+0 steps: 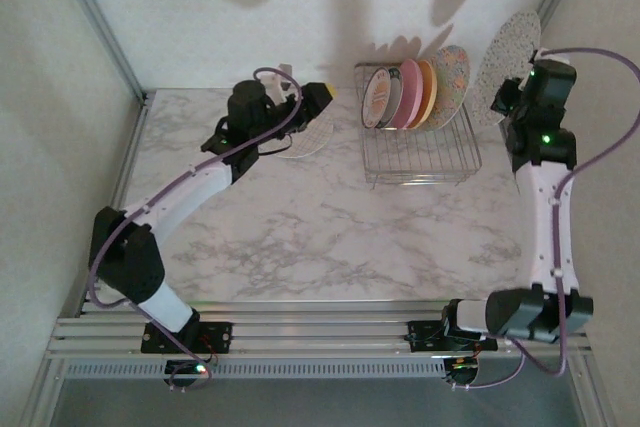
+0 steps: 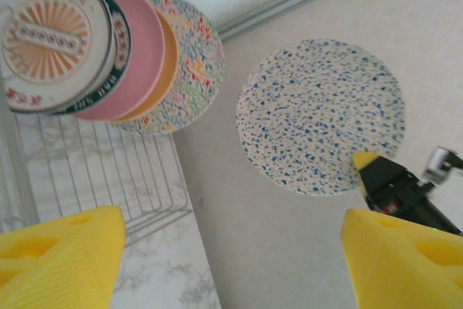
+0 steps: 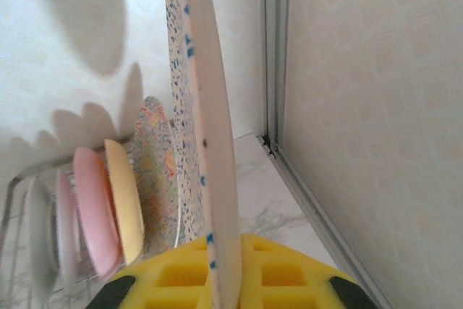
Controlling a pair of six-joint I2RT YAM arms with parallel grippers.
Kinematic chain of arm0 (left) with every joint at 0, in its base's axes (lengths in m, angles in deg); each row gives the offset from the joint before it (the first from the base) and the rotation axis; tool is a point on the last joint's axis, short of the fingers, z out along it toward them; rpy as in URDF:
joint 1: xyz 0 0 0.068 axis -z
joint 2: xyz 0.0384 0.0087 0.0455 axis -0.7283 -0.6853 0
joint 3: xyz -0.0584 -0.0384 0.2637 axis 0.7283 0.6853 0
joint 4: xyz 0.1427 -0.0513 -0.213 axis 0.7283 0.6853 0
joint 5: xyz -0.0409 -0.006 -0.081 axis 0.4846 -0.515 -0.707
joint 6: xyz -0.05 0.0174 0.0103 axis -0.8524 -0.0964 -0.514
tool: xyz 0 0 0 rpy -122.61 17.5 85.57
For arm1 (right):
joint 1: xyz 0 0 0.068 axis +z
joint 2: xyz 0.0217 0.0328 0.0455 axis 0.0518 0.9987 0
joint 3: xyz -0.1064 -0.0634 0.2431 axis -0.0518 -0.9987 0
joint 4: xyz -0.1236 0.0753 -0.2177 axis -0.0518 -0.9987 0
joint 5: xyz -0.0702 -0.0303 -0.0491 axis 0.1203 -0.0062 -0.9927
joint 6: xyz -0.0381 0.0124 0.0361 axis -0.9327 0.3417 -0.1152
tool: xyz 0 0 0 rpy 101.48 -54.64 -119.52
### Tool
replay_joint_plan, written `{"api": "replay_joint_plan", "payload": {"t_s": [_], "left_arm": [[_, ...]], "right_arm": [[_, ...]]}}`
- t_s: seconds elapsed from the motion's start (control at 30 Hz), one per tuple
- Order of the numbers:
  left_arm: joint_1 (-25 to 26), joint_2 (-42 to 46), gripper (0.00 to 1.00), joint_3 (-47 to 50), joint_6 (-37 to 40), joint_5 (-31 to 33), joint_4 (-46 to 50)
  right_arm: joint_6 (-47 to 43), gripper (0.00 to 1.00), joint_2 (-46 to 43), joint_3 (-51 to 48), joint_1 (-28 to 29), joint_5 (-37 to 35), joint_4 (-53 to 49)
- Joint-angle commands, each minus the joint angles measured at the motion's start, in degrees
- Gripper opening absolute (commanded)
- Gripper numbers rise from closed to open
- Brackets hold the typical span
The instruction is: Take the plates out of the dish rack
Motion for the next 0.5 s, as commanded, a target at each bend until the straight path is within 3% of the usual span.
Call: {"api": "replay_joint_plan", "payload": {"t_s": [0.0,0.1,0.3,0.47], "left_arm": [[2.1,-3.1,0.78,-3.9,-3.2,-4.0,-2.1],[3.8,-6.0,0.79,-6.3,-4.1,-5.2,-1.4],[5.5,-9.5,0.8,-8.6,-6.0,-6.9,-1.4],[5.4,-9.7,0.8,-7.9,-6.6,-6.6,-1.5]], "right_arm": [[5.2,0.0,-6.5,-1.1,0.6,-0.2,-1.9],[10.1,0.0,-10.8,-2.5,0.7,5.6,-4.6],[27.0,0.0,-13.5,-5.5,0.9,24.8,-2.8],[36.8,0.0,-13.2,-9.0,6.2,29.9,3.2]]}}
